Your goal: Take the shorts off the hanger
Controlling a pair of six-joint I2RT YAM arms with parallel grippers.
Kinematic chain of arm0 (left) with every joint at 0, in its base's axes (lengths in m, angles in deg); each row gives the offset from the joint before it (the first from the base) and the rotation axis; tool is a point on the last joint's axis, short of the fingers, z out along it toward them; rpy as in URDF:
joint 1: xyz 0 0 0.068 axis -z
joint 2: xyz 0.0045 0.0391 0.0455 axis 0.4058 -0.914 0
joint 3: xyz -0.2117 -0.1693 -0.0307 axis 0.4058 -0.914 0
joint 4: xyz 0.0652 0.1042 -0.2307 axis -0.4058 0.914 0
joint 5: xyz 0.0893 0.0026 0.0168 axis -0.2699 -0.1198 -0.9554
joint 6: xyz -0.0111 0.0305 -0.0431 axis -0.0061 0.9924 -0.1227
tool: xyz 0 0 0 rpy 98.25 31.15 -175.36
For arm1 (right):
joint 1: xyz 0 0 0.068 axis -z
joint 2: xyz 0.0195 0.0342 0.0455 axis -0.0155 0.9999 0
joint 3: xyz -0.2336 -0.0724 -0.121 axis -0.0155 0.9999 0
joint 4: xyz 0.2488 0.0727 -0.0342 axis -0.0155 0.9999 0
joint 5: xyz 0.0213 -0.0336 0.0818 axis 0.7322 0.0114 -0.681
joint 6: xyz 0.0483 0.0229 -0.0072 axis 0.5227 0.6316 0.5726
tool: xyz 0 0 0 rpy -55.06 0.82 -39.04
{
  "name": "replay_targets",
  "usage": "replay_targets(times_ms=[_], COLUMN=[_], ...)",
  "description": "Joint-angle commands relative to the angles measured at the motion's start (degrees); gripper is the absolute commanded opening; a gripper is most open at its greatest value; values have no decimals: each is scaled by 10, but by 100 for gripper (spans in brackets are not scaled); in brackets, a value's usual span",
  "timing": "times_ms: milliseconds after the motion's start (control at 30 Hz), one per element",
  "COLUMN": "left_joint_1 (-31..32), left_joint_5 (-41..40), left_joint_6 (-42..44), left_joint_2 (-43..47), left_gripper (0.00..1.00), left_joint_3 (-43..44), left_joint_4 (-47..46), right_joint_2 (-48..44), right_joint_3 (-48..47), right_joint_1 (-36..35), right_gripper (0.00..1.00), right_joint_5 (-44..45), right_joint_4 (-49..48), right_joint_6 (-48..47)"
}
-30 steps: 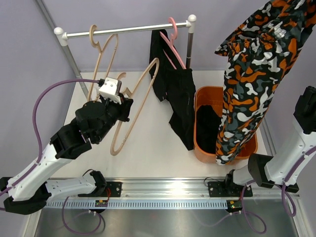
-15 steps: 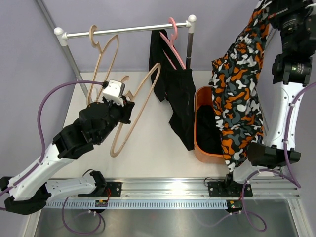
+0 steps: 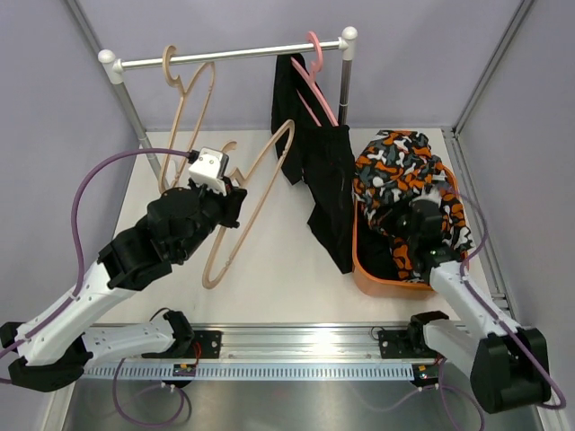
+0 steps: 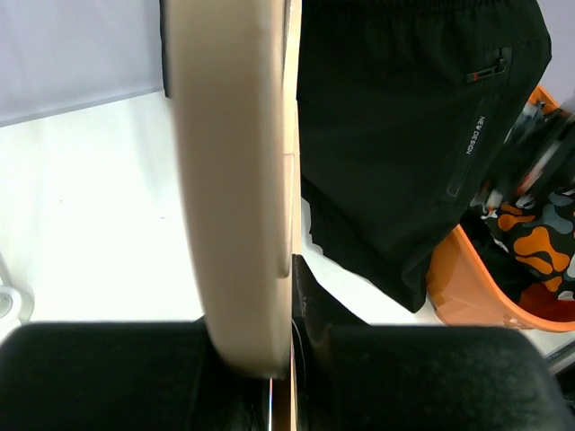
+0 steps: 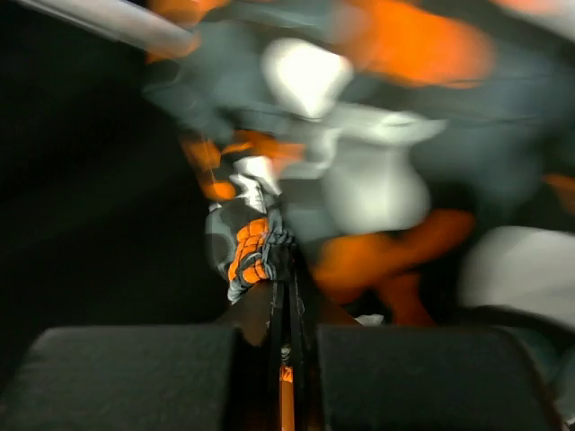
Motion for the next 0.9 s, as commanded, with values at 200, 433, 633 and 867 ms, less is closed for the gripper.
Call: replay_targets(times_ms=[200,433,633,867], left_joint_1=[-4,-7,-85,-205], left_joint_5=[-30,-81,-4,109], left_joint_6=[-15,-31,-48,-32], left_joint_2=[-7,-46,-124,-237], left_gripper=[0,0,0,0], left_joint_3=[41,100,187,291], left_joint_4=[2,62,124,115], right_joint_2=[3,-191,-250,-269], right_joint_3=[254,121,-7,-100], right_joint_1=[-45,-45,-45,-45], right_gripper=[0,45,70,75], right_joint_5=[97,168,158,127], right_joint_4=[-164,70,164,204], right_joint_6=[126,45,-23,-44])
